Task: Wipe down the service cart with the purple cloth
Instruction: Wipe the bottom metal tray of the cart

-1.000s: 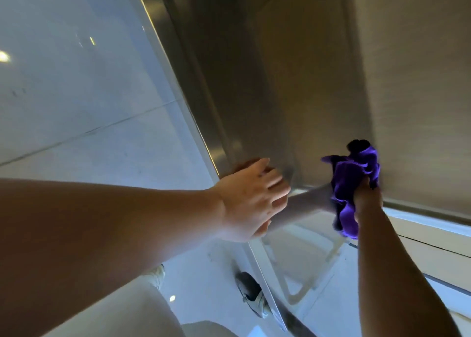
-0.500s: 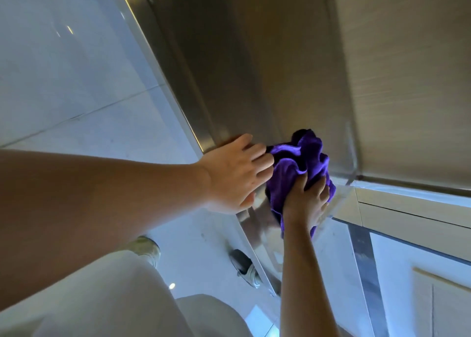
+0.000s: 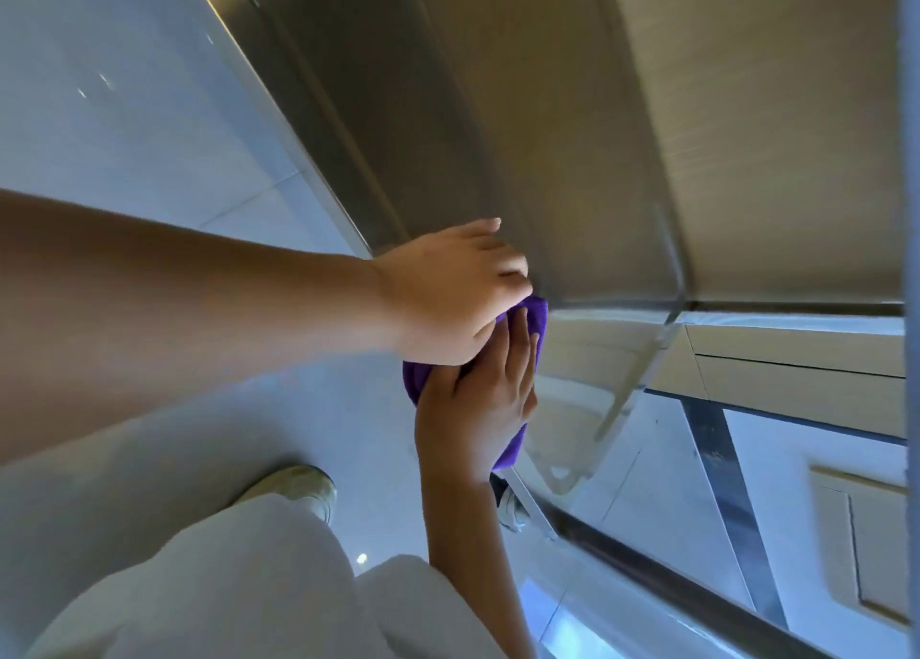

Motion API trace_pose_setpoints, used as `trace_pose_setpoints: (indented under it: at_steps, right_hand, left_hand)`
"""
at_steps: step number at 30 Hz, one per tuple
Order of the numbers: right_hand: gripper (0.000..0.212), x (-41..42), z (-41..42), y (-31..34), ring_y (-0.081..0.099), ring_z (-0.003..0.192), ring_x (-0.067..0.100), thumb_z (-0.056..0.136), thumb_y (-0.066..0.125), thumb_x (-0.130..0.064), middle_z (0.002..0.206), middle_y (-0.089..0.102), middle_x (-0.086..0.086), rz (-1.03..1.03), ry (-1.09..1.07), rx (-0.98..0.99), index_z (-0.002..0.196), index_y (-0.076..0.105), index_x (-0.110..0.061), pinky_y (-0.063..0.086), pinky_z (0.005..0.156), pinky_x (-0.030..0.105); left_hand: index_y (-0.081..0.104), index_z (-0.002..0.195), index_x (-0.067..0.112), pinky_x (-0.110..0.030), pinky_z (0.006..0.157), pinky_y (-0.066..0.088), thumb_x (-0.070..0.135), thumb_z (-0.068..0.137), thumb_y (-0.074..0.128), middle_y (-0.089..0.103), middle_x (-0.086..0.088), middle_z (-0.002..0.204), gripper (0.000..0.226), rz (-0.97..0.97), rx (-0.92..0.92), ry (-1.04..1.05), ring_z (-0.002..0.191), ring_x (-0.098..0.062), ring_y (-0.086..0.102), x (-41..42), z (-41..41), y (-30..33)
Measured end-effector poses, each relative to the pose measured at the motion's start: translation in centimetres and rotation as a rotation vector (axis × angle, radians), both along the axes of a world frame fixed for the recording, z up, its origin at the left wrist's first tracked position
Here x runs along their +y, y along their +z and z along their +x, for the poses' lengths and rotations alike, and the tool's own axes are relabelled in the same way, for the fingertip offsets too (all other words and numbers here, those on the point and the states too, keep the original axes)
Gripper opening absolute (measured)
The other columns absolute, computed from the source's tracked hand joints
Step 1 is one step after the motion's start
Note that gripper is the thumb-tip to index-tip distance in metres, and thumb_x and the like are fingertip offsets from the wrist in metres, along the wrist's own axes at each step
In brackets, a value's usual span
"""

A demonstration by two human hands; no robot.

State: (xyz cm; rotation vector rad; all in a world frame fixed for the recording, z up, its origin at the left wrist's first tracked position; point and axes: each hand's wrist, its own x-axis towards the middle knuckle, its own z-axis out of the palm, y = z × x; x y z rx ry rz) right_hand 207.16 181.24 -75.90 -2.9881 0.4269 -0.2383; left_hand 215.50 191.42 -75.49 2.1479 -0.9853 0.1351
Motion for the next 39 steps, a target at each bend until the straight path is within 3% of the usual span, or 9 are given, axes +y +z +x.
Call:
trace_pose_setpoints:
  at_steps: [2, 4, 8, 11, 14, 20, 28, 34, 39]
  right_hand:
    - [0.054, -0.7, -0.8, 0.0, 0.051, 0.121, 0.036, 0.081, 0.039, -0.034, 0.131, 0.055, 0.013, -0.021, 0.041, -0.024, 0.124, 0.058, -0.007, 0.044, 0.088, 0.05]
    - [0.053, -1.2, -1.4, 0.3, 0.053, 0.12, 0.035, 0.082, 0.04, -0.038, 0.13, 0.057, 0.013, -0.049, 0.03, -0.038, 0.123, 0.058, -0.008, 0.045, 0.087, 0.05]
    - [0.065, -0.2, 1.8, 1.2, 0.044, 0.129, 0.032, 0.082, 0.032, -0.05, 0.136, 0.051, 0.013, 0.033, 0.033, 0.0, 0.127, 0.054, -0.007, 0.041, 0.098, 0.053]
    - [0.074, 3.1, 6.0, 1.8, 0.028, 0.139, 0.027, 0.082, 0.025, -0.058, 0.148, 0.036, 0.009, 0.044, 0.13, 0.117, 0.139, 0.041, -0.013, 0.026, 0.111, 0.046]
    - [0.059, 7.0, 10.2, 1.6, 0.016, 0.143, 0.023, 0.092, 0.031, -0.051, 0.154, 0.023, 0.004, 0.034, 0.249, 0.192, 0.144, 0.03, -0.022, 0.017, 0.114, 0.044]
    - [0.058, 9.8, 15.1, 1.6, 0.022, 0.141, 0.022, 0.089, 0.029, -0.051, 0.152, 0.029, 0.002, 0.046, 0.524, 0.17, 0.141, 0.038, -0.025, 0.018, 0.114, 0.045]
    - [0.07, 6.3, 10.2, 1.0, 0.031, 0.137, 0.025, 0.081, 0.024, -0.056, 0.146, 0.04, 0.005, 0.092, 0.369, 0.085, 0.137, 0.045, -0.02, 0.026, 0.111, 0.045]
    - [0.077, 2.7, 4.3, 1.5, 0.032, 0.136, 0.031, 0.082, 0.021, -0.058, 0.145, 0.039, 0.01, 0.035, 0.124, 0.158, 0.138, 0.042, -0.011, 0.026, 0.11, 0.049]
    - [0.082, 8.1, 7.0, 1.7, 0.045, 0.124, 0.041, 0.078, 0.036, -0.07, 0.135, 0.048, 0.018, -0.131, 0.317, 0.135, 0.131, 0.048, -0.008, 0.039, 0.098, 0.057]
  left_hand:
    - [0.067, 0.104, 0.004, -0.045, 0.103, 0.037, 0.024, 0.077, 0.022, 0.067, -0.013, 0.104, 0.056, 0.092, -0.171, -0.051, 0.102, -0.032, 0.062, 1.7, 0.4, 0.4]
    - [0.064, 0.114, 0.0, -0.048, 0.097, 0.043, 0.027, 0.079, 0.028, 0.065, -0.018, 0.112, 0.057, 0.165, -0.314, -0.097, 0.107, -0.034, 0.061, 3.8, 0.6, 0.1]
    - [0.05, 0.125, -0.011, -0.049, 0.1, 0.039, 0.033, 0.079, 0.033, 0.049, -0.031, 0.13, 0.066, 0.444, -0.433, -0.018, 0.12, -0.041, 0.05, 9.8, 0.1, -1.6]
    - [0.048, 0.124, -0.015, -0.051, 0.104, 0.033, 0.027, 0.077, 0.037, 0.045, -0.035, 0.131, 0.064, 0.502, -0.407, 0.007, 0.122, -0.044, 0.047, 12.8, -0.4, -2.1]
    - [0.047, 0.123, -0.018, -0.054, 0.102, 0.031, 0.019, 0.067, 0.053, 0.047, -0.037, 0.128, 0.066, 0.493, -0.323, 0.077, 0.119, -0.046, 0.049, 13.9, -1.0, -2.2]
    - [0.042, 0.127, -0.016, -0.054, 0.104, 0.03, 0.015, 0.06, 0.062, 0.043, -0.037, 0.131, 0.076, 0.489, -0.256, 0.223, 0.122, -0.049, 0.043, 16.0, -0.2, -2.3]
    - [0.042, 0.132, -0.009, -0.052, 0.106, 0.028, 0.018, 0.061, 0.069, 0.043, -0.029, 0.137, 0.081, 0.498, -0.319, 0.212, 0.127, -0.043, 0.042, 16.6, -0.2, -2.9]
    - [0.039, 0.134, -0.007, -0.063, 0.099, 0.028, 0.025, 0.06, 0.074, 0.035, -0.03, 0.142, 0.088, 0.573, -0.284, 0.313, 0.13, -0.045, 0.036, 18.7, 0.6, -2.9]
    - [0.008, 0.145, -0.005, -0.062, 0.108, 0.009, 0.04, 0.078, 0.056, 0.007, -0.027, 0.153, 0.094, 0.718, -0.069, 0.586, 0.142, -0.04, 0.008, 20.2, 1.6, -2.0]
